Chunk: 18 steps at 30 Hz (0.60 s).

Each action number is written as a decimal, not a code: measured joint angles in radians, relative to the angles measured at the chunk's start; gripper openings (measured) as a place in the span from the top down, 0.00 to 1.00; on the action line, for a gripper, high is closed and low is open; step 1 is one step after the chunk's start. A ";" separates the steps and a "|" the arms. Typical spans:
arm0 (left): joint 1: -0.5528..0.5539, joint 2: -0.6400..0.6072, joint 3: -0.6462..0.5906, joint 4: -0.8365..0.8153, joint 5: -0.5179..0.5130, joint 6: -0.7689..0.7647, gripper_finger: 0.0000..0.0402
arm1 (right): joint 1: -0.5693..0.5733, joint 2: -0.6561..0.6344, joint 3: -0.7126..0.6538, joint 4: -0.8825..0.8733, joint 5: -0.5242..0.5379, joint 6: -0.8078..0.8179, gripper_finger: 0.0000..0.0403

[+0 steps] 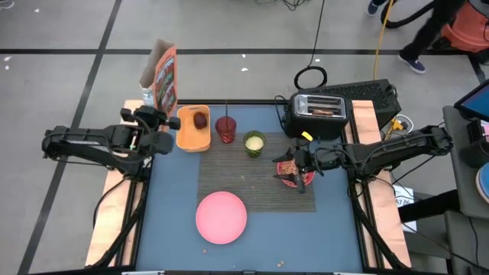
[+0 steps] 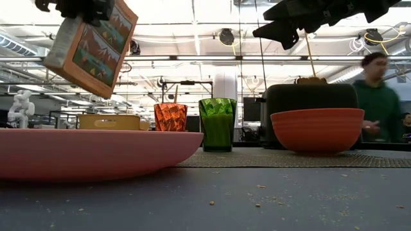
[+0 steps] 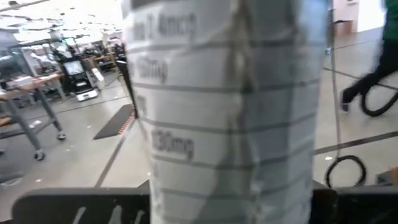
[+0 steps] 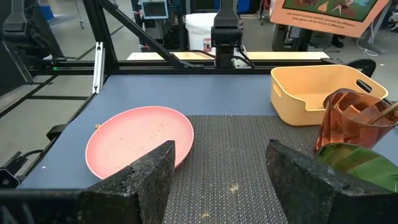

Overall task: Arrange a breakfast setting
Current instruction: Pour the cereal from the cereal box into the pink bowl

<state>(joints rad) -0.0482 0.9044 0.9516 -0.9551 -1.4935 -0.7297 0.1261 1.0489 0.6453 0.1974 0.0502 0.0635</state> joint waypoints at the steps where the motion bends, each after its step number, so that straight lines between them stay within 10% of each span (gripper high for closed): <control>1: 0.010 0.012 0.000 -0.007 -0.001 -0.011 0.79 | 0.000 0.000 0.000 0.000 0.000 0.000 0.40; 18: 0.158 0.245 -0.059 -0.277 0.027 -0.514 0.79 | 0.000 0.000 0.000 0.008 0.000 0.000 0.40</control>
<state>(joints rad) 0.1100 1.1493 0.8925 -1.2321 -1.4662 -1.2434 0.1261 1.0489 0.6453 0.2058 0.0502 0.0635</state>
